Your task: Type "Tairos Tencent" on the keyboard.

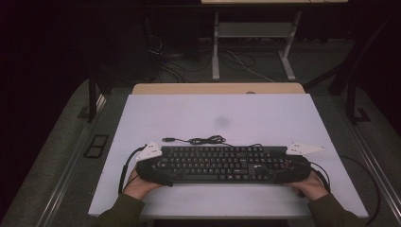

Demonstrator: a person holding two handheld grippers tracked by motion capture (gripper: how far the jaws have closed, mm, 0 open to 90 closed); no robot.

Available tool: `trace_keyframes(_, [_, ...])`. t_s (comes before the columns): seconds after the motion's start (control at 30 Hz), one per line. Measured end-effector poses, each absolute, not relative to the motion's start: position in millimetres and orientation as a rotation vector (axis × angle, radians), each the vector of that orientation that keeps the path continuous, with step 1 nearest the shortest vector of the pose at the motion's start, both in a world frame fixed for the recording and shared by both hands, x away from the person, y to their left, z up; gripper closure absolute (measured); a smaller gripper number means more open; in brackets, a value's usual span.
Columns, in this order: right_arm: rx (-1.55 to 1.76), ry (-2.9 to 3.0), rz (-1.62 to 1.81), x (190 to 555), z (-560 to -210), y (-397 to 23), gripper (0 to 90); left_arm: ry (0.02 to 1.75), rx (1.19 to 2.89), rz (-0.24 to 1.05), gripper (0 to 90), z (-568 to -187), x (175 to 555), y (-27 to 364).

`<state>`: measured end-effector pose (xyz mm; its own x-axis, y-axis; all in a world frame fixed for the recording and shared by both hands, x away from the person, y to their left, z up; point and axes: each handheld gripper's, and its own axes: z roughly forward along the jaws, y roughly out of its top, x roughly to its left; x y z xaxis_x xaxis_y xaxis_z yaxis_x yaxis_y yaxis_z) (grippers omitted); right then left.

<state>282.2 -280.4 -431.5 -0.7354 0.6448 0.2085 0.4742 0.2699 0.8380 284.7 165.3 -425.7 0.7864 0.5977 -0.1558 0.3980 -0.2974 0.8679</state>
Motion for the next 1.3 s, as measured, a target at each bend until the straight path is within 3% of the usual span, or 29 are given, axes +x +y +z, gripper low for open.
trace_keyframes(1.3, [1.012,2.375,1.504,297.3,-423.6,-251.1,11.7,0.726,1.932,0.225,0.0,-424.0,299.9,143.9])
